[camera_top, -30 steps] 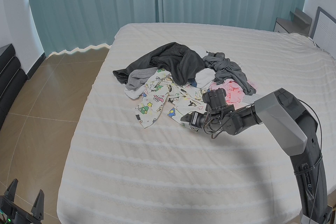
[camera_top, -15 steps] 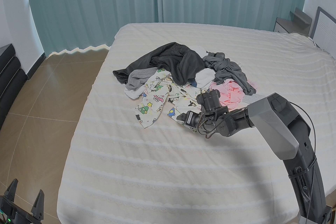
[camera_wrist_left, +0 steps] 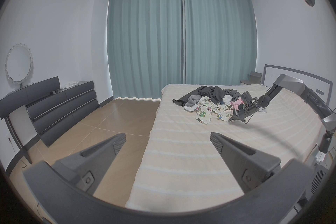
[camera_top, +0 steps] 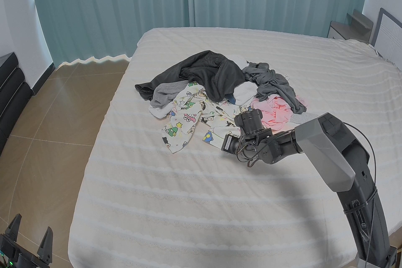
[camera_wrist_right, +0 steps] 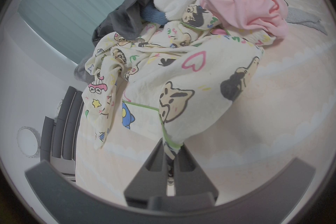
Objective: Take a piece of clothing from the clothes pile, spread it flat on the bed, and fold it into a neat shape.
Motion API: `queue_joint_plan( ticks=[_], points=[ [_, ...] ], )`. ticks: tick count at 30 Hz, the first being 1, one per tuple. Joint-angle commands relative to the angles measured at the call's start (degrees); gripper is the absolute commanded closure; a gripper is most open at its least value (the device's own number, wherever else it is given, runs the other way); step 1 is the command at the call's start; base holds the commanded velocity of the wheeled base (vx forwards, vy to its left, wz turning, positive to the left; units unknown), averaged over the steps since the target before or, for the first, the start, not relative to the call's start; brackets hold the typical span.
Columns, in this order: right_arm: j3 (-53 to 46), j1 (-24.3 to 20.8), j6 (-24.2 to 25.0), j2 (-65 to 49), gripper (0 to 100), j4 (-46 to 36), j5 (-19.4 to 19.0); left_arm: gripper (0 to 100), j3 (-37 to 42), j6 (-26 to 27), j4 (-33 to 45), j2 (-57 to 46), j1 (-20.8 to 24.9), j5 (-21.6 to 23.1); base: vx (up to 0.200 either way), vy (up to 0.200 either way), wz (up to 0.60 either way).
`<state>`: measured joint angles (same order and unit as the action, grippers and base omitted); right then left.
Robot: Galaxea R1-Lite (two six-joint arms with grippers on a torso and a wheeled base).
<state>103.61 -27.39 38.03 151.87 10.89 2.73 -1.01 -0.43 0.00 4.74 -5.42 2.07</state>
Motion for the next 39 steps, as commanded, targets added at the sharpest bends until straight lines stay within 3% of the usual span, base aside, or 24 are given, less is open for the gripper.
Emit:
queue_joint_plan(
  ticks=[1,8,17,23,31,39],
  points=[
    [-5.61,0.06,0.29,-4.74,100,-1.22,-0.09,0,0.92,-0.01,0.00,0.09,-0.02,-0.05,0.000,0.000,0.00],
    [-18.62,-0.91,-0.07,-12.74,100,-0.60,-0.88,0,0.92,-0.01,0.00,0.09,-0.02,-0.05,0.000,0.000,0.00],
    [-37.78,-1.88,-0.15,-24.34,100,3.26,-5.54,0,0.92,0.08,0.00,0.09,-0.02,-0.05,0.000,0.000,0.00],
    [-47.71,-2.40,-0.33,-28.82,100,5.37,-6.69,0,0.92,0.08,0.00,0.09,-0.02,-0.05,0.000,0.000,0.00],
    [-64.23,-4.95,-3.76,-31.72,100,12.58,-9.15,0,0.92,0.16,0.00,0.09,-0.02,0.04,0.000,0.000,0.00],
    [-74.08,-8.64,-6.13,-36.03,100,13.11,-10.64,0,0.92,0.08,0.00,0.09,-0.02,0.04,0.000,0.000,0.00]
  ],
)
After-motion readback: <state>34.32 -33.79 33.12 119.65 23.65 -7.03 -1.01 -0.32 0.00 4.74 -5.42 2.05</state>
